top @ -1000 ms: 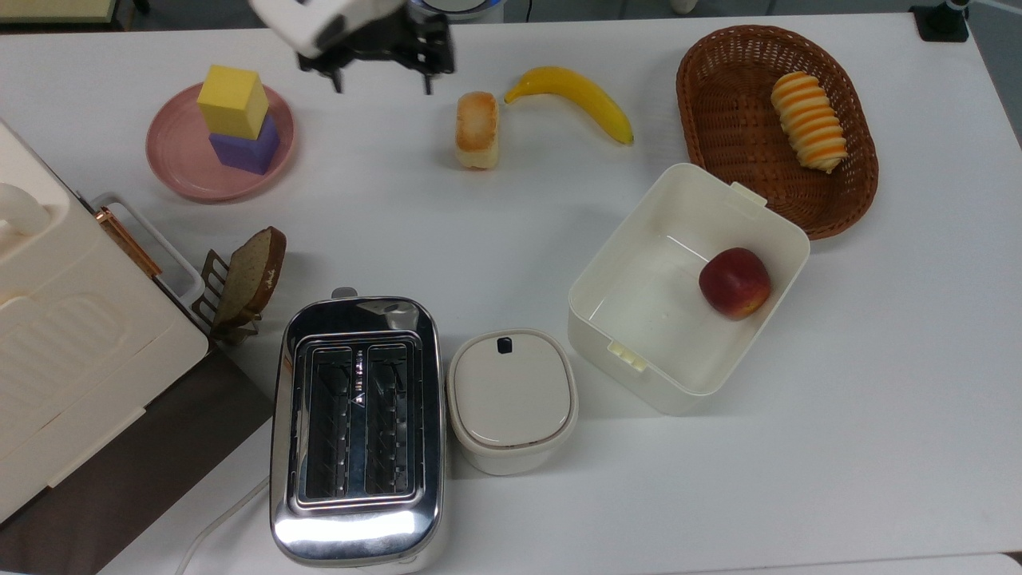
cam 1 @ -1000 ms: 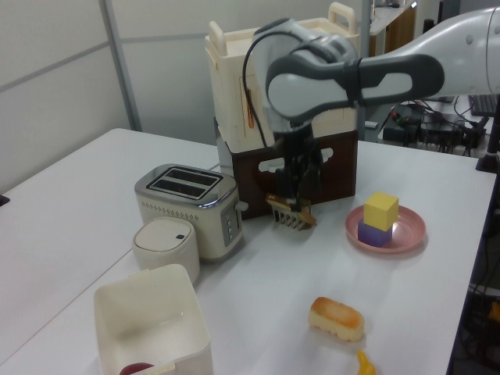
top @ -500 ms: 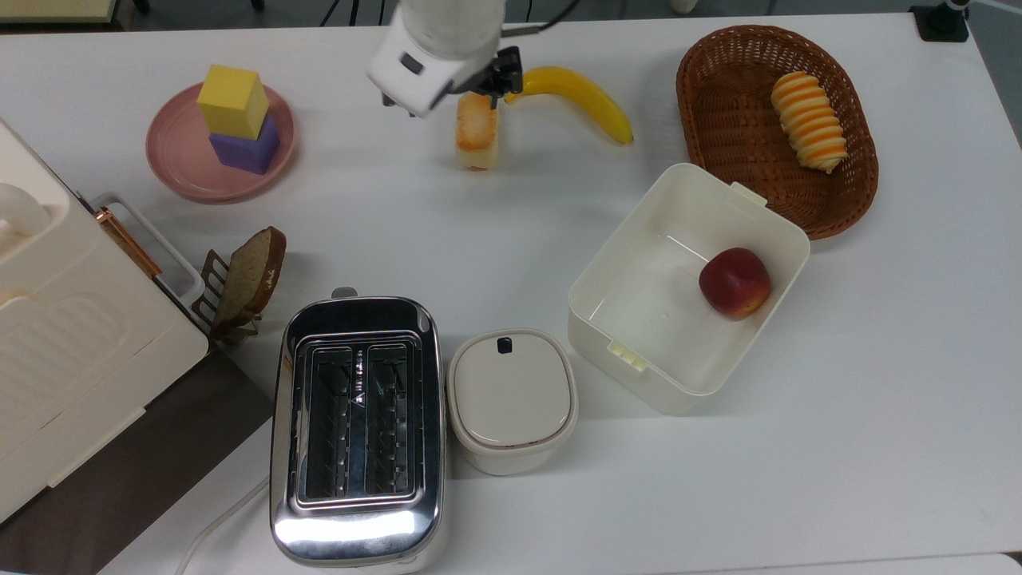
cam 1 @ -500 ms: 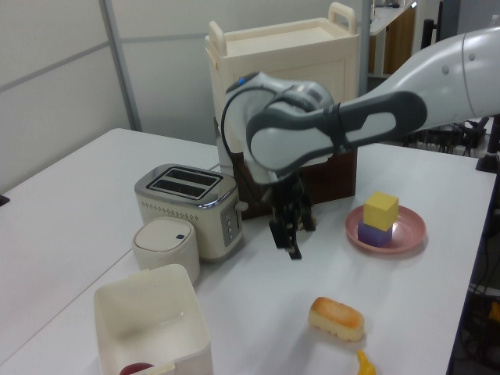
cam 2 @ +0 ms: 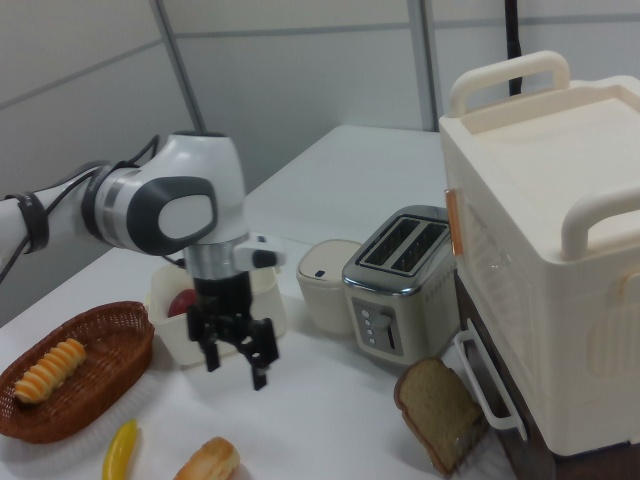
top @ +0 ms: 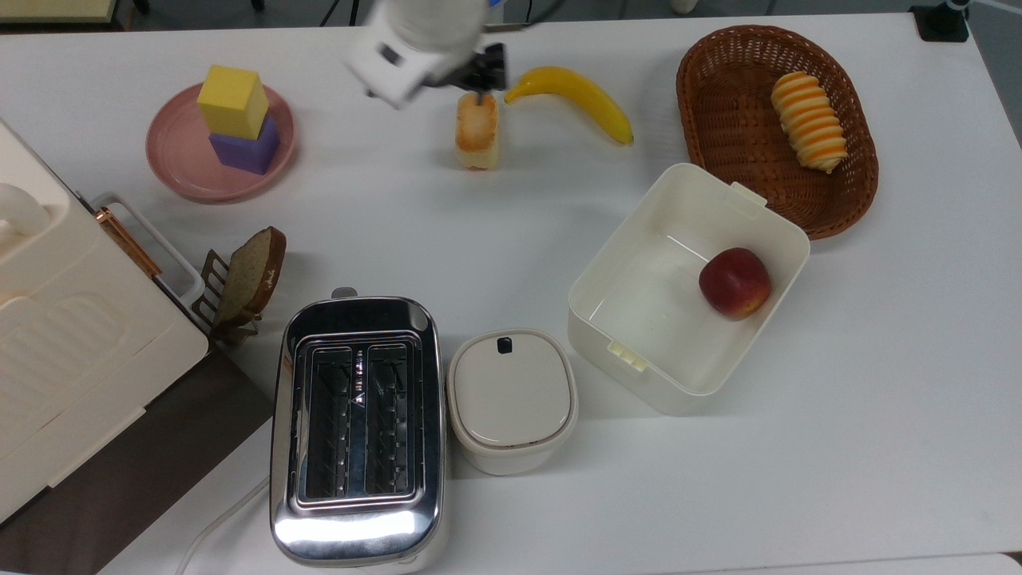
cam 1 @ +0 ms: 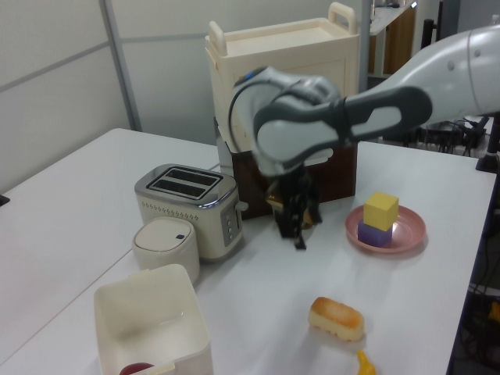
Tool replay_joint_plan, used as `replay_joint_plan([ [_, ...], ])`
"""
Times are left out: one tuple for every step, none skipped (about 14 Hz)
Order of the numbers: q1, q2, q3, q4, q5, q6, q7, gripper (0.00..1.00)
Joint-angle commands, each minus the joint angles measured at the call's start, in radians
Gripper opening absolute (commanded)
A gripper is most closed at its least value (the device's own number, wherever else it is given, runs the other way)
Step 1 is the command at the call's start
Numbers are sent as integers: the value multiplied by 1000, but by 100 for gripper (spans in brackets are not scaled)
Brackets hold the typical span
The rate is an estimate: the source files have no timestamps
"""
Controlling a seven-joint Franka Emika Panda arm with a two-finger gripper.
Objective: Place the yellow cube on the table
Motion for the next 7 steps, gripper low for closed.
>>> replay_joint_plan([
  [-138, -41, -8, -11, -63, 4, -12, 100],
  [-172, -43, -9, -11, -71, 12, -38, 100],
  [-212, -44, -9, -14, -72, 16, -78, 100],
  [-250, -43, -9, -17, -74, 16, -119, 100],
  [-284, -43, -9, -22, -75, 18, -164, 100],
  [-322, -40, -9, -23, -74, 28, -208, 100],
  [-358, -40, -8, -26, -75, 41, -257, 100],
])
